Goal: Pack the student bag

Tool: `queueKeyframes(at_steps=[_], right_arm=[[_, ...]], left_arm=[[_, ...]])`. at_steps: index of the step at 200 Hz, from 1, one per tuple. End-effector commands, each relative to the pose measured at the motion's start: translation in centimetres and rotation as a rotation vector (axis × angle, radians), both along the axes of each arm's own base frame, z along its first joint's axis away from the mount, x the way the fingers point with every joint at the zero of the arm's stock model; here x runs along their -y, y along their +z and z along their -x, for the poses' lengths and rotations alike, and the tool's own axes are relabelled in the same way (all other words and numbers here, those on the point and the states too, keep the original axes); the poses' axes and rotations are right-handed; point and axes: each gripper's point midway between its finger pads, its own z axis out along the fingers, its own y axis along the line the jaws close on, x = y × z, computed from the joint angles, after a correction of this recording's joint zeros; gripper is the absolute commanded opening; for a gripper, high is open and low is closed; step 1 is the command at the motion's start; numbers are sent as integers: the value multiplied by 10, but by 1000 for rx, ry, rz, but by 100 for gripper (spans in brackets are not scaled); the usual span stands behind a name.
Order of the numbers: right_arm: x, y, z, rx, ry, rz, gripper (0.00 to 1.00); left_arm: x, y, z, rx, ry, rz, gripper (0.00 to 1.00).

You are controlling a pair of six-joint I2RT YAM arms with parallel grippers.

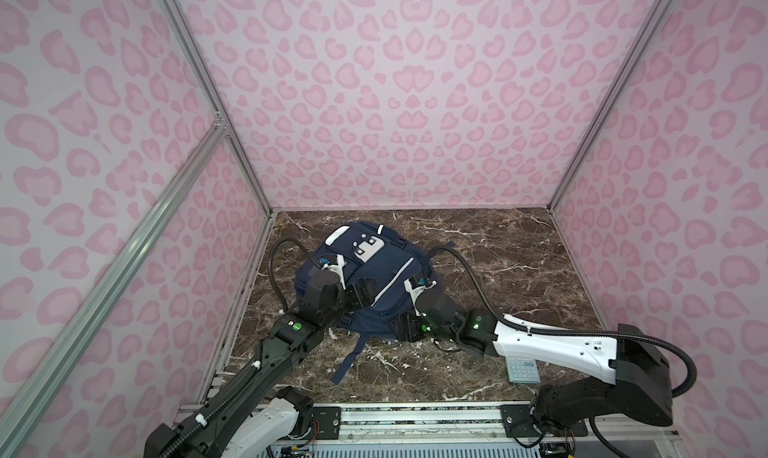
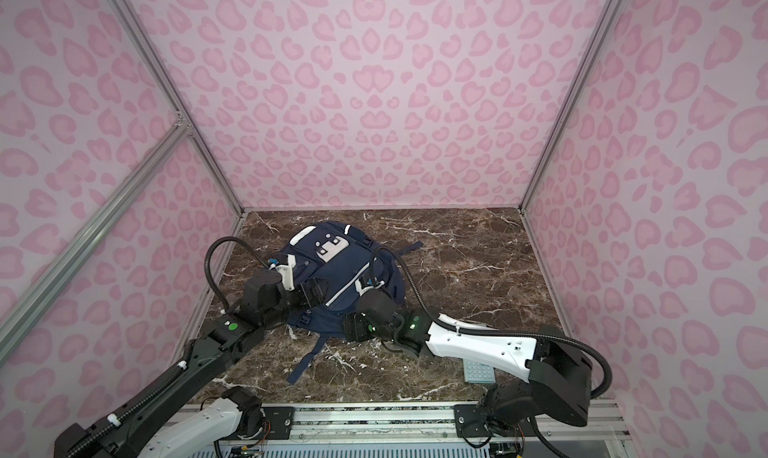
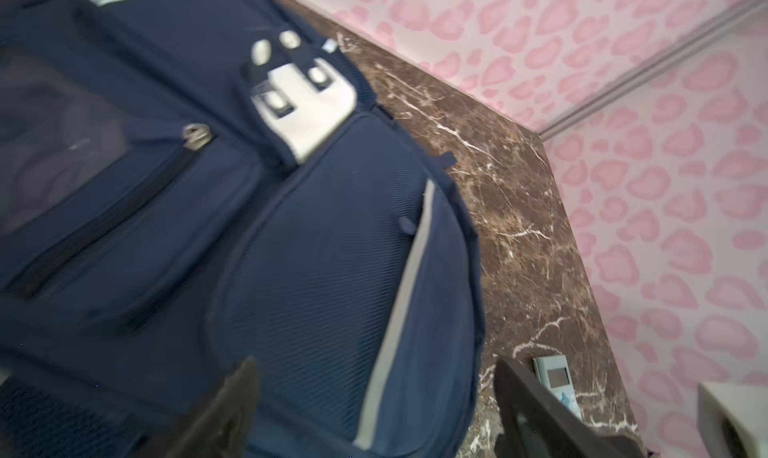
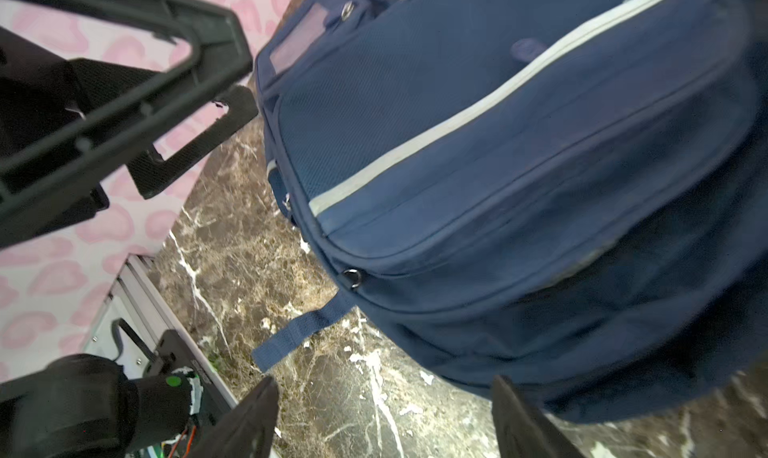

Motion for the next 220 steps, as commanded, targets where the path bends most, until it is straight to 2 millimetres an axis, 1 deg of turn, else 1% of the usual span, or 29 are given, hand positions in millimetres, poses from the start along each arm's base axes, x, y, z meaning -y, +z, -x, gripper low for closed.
queueKeyframes(at_steps=[1,15,18,32,59,68,75,80,84,93,98,102,105,114,127,149,170,185,187,190,201,220], right_arm=[[-37,5,6,81,83,-16,75],[-59,3,7,88,103,-12,73],[-62,3,7,89,105,-14,72],[-79,-3,5,79,109,-23,69],[-102,-17,-6,75,119,-30,61],[-107,-23,-11,80,119,-17,58],[-109,-29,-16,78,109,-4,56],[-110,-32,-20,72,101,1,55],[-111,-34,-24,72,97,3,55],[-113,-39,-32,77,80,10,52],[-113,-40,-37,83,66,14,50],[-112,-43,-42,90,53,24,49],[-111,-44,-45,95,41,33,48],[-110,-46,-55,112,14,56,45],[-109,-42,-68,169,-13,84,41],[-113,-43,-81,223,-36,104,35],[-118,-45,-88,229,-64,96,33],[-119,-56,-86,188,-60,99,38],[-125,-47,-88,190,-61,72,39],[-127,-44,-88,184,-60,62,41],[-132,-47,-81,144,-44,40,45],[-136,-51,-70,67,-31,-7,46]], left_arm=[[-17,-16,3,-33,83,140,82],[-37,-39,2,-67,162,171,77],[-41,-42,0,-65,177,183,77],[-52,-57,-2,-83,220,214,76],[-54,-66,-9,-84,236,210,77],[-55,-68,-13,-78,238,194,77],[-57,-71,-15,-80,244,176,76],[-58,-72,-18,-82,246,167,72],[-57,-74,-19,-83,242,163,65],[-56,-77,-21,-95,235,160,47],[-54,-80,-22,-106,226,165,40],[-51,-80,-22,-113,216,173,38],[-50,-81,-22,-116,212,177,32],[-47,-83,-21,-124,201,186,26],[-45,-85,-18,-135,196,194,17],[-44,-83,-13,-136,188,199,4],[-39,-78,-8,-136,170,228,4],[-34,-73,-6,-136,148,261,4],[-33,-73,-6,-137,146,266,4],[-32,-72,-6,-135,143,270,4],[-29,-69,-7,-131,133,287,4],[-25,-69,-7,-142,120,290,4]])
